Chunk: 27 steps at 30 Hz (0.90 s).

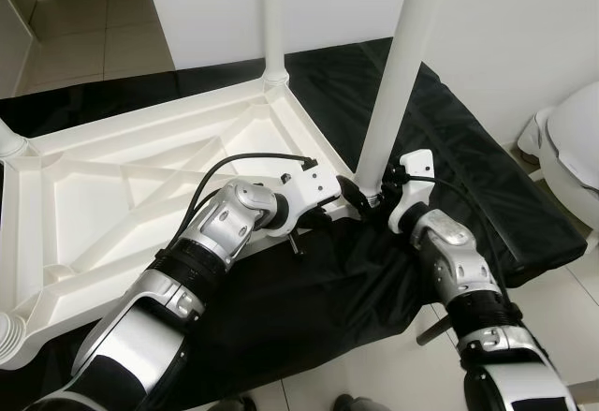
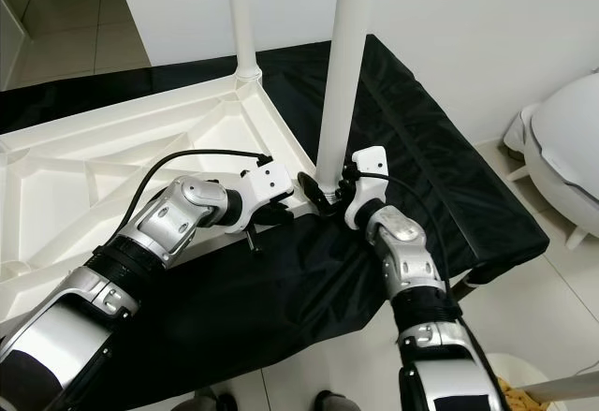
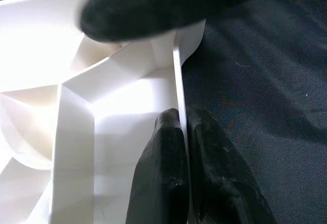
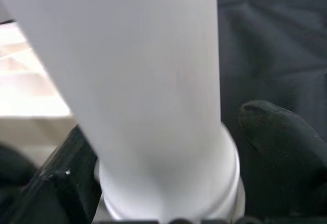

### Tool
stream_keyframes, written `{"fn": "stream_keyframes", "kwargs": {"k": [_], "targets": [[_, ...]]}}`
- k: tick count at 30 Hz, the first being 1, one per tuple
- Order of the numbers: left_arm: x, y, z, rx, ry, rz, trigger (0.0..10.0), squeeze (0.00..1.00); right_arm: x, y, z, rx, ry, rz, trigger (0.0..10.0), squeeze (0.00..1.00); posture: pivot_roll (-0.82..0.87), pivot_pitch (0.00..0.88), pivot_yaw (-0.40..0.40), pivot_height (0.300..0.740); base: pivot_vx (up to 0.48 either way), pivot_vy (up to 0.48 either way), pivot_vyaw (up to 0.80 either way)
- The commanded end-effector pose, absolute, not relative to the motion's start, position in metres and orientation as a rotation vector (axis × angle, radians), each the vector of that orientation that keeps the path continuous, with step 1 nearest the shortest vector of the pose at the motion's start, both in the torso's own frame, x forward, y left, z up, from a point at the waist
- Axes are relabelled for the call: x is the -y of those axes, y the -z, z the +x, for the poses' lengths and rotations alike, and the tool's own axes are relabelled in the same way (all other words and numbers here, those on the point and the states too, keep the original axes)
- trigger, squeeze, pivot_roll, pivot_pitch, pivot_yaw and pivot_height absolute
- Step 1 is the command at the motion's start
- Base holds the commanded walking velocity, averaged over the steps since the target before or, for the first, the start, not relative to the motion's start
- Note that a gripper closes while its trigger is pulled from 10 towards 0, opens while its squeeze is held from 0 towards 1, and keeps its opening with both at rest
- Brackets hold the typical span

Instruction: Building children table

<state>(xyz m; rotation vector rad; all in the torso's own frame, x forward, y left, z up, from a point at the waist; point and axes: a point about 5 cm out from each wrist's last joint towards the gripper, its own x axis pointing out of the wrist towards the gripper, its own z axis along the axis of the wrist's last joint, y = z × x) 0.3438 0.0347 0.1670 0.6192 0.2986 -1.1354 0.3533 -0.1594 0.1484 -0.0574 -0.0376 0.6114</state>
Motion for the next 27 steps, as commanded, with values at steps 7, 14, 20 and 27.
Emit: {"fn": "stream_keyframes", "kwargs": {"k": [7, 14, 20, 27], "targets": [[-0.037, -0.159, 0.338, -0.337, 1.197, 0.655, 10.0, 0.00, 0.168, -0.138, 0.353, -0.023, -0.706, -0.049, 2.2, 0.00, -0.05, 0.066, 0.066, 0.740, 0.000, 0.000, 0.00], [-0.037, -0.159, 0.337, -0.338, 1.199, 0.659, 10.0, 0.00, 0.169, -0.143, 0.355, 0.004, -0.732, -0.060, 0.0, 0.00, -0.05, 0.057, 0.072, 0.740, 0.000, 0.000, 0.00], [-0.035, -0.159, 0.336, -0.337, 1.210, 0.663, 10.0, 0.00, 0.167, -0.147, 0.354, 0.035, -0.749, -0.099, 0.0, 0.00, -0.06, 0.055, 0.068, 0.740, 0.000, 0.000, 0.00], [-0.035, -0.158, 0.336, -0.336, 1.208, 0.659, 10.0, 0.00, 0.162, -0.141, 0.358, 0.008, -0.589, -0.125, 10.0, 0.00, -0.06, 0.058, 0.058, 0.740, 0.000, 0.000, 0.00]]}}
